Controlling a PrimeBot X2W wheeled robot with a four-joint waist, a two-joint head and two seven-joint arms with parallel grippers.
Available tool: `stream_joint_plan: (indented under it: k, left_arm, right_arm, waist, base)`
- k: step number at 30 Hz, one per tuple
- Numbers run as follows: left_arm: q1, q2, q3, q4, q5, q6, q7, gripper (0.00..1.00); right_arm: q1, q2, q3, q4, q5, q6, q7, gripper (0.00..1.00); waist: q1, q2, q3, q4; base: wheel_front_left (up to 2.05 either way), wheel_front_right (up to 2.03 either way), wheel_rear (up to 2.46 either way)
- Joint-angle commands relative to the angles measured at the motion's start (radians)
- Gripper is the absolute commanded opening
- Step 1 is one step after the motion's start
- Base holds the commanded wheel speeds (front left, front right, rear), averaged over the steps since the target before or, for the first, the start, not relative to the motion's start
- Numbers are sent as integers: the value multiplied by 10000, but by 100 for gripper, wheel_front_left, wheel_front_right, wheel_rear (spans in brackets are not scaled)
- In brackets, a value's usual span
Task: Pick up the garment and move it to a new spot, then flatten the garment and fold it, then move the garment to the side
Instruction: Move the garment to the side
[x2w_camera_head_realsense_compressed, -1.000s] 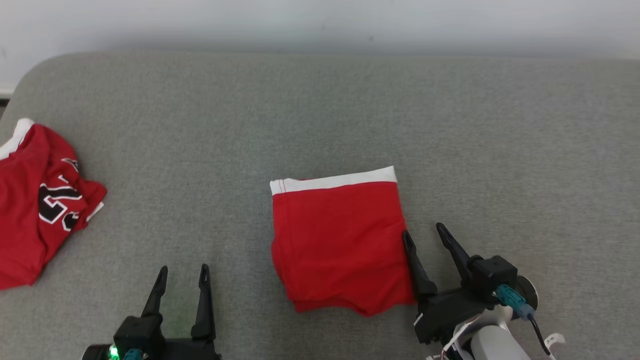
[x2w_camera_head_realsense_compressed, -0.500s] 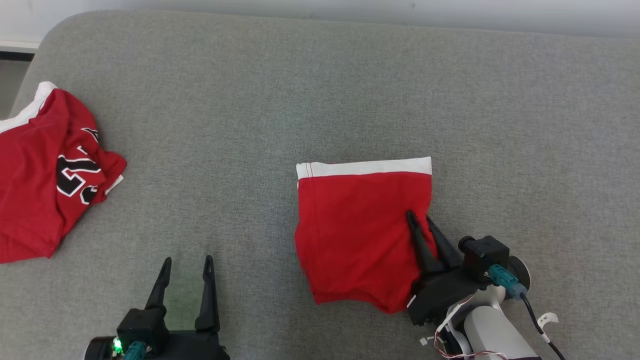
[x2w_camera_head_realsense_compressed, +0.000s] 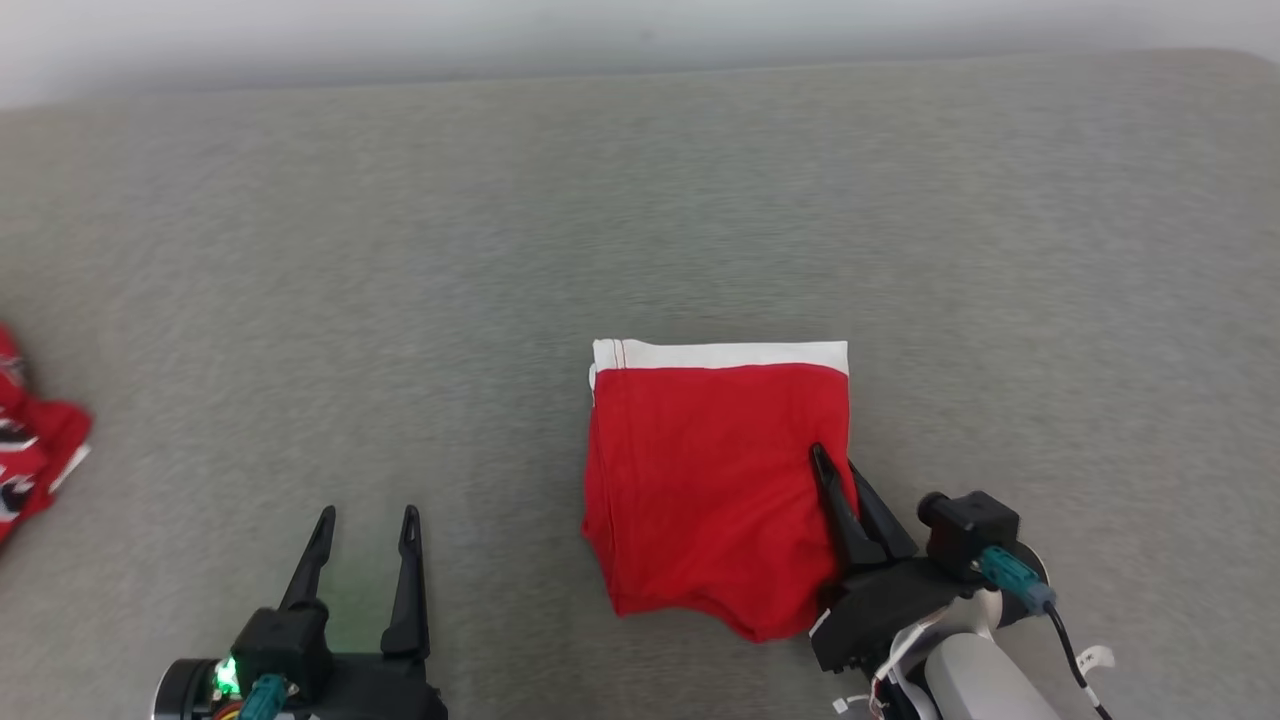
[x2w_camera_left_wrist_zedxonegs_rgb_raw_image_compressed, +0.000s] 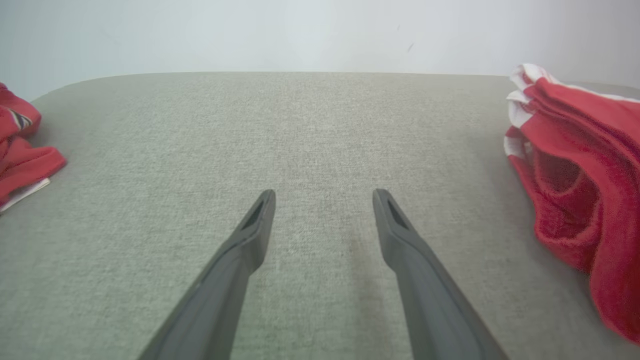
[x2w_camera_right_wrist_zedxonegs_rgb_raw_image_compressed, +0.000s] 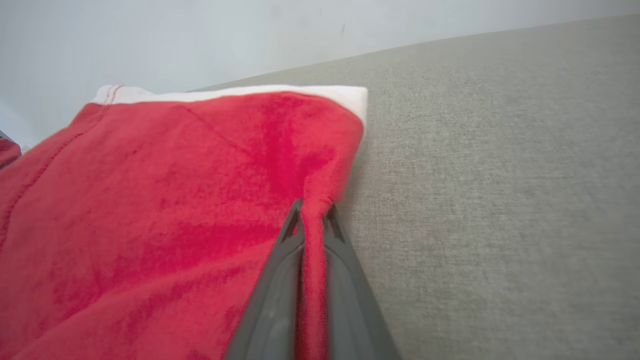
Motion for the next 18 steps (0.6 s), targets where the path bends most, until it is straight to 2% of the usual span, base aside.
stream_joint_plan:
  k: [1, 10, 15, 18]
  left_arm:
    - [-102, 3, 60, -1, 105, -38, -33, 100]
    - [-210, 9, 1, 124, 475, -333, -33, 100]
    - [-321, 55, -23, 166, 690, -467, -33, 100]
    - [-446, 90, -125, 210, 791, -533, -33, 100]
  right_arm:
    - [132, 13, 59, -6, 78, -25, -9, 0]
    - [247, 19, 282, -67, 566, -26, -9, 0]
    - [212, 19, 452, -144, 810, -26, -9, 0]
    - [208, 22, 422, -199, 936, -26, -9, 0]
  waist:
    - [0, -1, -401, -1681]
    - [0, -1, -365, -3959]
    - [0, -1, -177, -4852]
    - [0, -1, -54, -5154]
  base:
    - [0, 0, 0]
    - [0, 0, 0]
    - [0, 0, 0]
    - [0, 0, 0]
